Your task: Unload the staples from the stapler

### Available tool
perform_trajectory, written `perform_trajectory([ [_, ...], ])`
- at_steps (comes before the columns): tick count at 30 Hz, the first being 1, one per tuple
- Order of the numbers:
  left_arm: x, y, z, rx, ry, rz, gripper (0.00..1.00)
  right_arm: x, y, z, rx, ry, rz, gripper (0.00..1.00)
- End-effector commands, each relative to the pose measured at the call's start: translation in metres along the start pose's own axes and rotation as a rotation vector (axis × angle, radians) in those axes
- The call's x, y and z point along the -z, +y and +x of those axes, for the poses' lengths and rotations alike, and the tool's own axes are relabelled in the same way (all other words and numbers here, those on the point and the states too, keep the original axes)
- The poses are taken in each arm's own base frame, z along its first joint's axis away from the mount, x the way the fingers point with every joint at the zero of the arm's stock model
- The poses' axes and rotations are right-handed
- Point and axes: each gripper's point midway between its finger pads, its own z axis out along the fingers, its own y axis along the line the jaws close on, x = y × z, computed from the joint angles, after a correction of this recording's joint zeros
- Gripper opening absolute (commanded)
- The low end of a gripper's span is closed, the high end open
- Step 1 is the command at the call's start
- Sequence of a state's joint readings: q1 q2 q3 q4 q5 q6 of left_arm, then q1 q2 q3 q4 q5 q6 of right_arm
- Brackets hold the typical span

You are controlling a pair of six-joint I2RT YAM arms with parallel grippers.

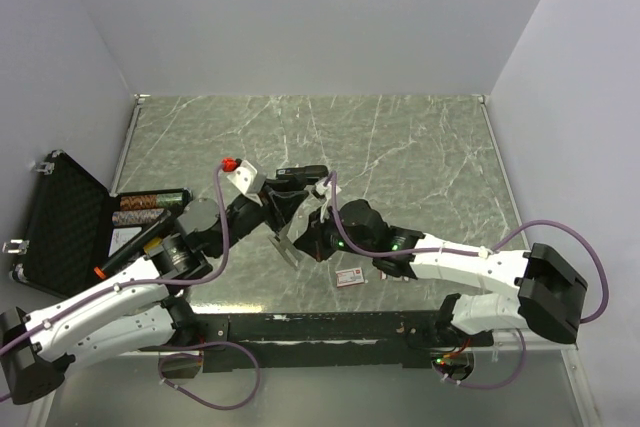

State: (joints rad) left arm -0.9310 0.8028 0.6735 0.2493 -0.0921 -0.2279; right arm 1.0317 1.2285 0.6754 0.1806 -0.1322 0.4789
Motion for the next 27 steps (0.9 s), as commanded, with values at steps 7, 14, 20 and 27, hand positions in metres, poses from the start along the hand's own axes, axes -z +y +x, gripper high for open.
perform_trajectory([
  [7, -0.008, 0.007, -0.031, 0.036, -0.141, -0.054, 0.01, -0.002, 0.038, -0.034, 0.015, -0.095, -0.111, 0.00],
  [14, -0.013, 0.024, -0.025, 0.060, -0.140, -0.150, 0.01, -0.015, 0.045, -0.019, -0.025, -0.060, -0.152, 0.00],
  [20, -0.027, 0.030, -0.020, 0.045, -0.128, -0.183, 0.01, -0.021, 0.049, -0.013, -0.053, -0.049, -0.188, 0.00],
  [27, -0.042, 0.041, -0.009, 0.022, -0.110, -0.246, 0.01, -0.024, 0.047, 0.001, -0.098, -0.035, -0.208, 0.00],
])
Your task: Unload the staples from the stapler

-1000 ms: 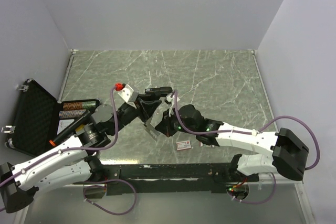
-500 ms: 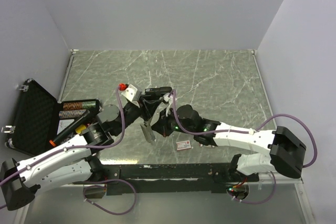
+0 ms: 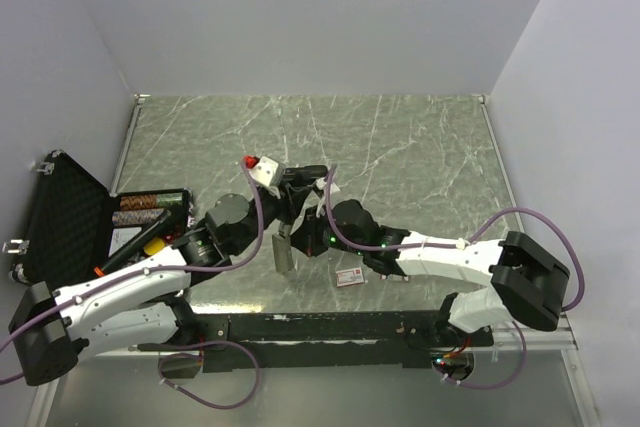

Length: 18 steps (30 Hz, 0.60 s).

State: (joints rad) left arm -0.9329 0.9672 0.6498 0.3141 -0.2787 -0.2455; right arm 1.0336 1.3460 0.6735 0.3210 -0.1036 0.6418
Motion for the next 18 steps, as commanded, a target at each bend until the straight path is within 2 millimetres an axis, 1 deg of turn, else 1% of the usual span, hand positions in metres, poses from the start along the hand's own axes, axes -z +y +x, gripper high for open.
perform_trajectory([
  [1, -0.017, 0.000, -0.055, 0.047, -0.182, -0.045, 0.01, 0.002, 0.048, 0.008, 0.052, 0.015, -0.225, 0.00],
  [10, -0.043, 0.010, -0.044, 0.073, -0.156, -0.087, 0.01, -0.002, 0.046, 0.024, 0.010, 0.050, -0.255, 0.00],
  [14, -0.052, 0.009, -0.040, 0.079, -0.145, -0.083, 0.01, -0.002, 0.043, 0.025, 0.011, 0.049, -0.249, 0.00],
  [18, -0.056, 0.008, -0.039, 0.080, -0.139, -0.080, 0.01, -0.001, 0.041, 0.025, 0.018, 0.045, -0.239, 0.00],
])
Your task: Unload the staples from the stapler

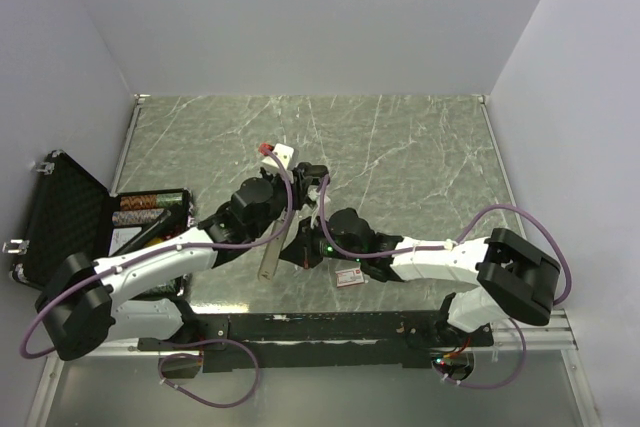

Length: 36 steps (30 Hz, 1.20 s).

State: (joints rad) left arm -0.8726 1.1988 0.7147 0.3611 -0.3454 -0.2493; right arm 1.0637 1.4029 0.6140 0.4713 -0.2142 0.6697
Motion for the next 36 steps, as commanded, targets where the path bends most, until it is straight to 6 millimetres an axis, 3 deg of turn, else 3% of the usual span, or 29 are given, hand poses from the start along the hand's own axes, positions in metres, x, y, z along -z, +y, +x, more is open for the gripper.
perform_trajectory([
  [1, -0.003, -0.024, -0.075, 0.123, -0.215, 0.071, 0.01, 0.001, 0.023, -0.005, 0.036, -0.016, -0.106, 0.00],
  [9, 0.010, -0.025, -0.086, 0.121, -0.212, 0.092, 0.01, 0.009, 0.008, -0.010, 0.084, -0.027, -0.005, 0.00],
  [17, 0.034, -0.018, -0.101, 0.126, -0.236, 0.085, 0.01, 0.034, 0.007, -0.027, 0.153, -0.049, 0.079, 0.00],
  [24, 0.057, -0.011, -0.126, 0.134, -0.297, 0.080, 0.01, 0.054, 0.008, -0.040, 0.179, -0.081, 0.128, 0.00],
  [30, 0.078, -0.010, -0.143, 0.170, -0.341, 0.107, 0.01, 0.059, -0.013, -0.046, 0.187, -0.104, 0.239, 0.00],
  [36, 0.095, -0.014, -0.148, 0.185, -0.332, 0.155, 0.01, 0.059, -0.016, -0.065, 0.210, -0.146, 0.259, 0.00],
])
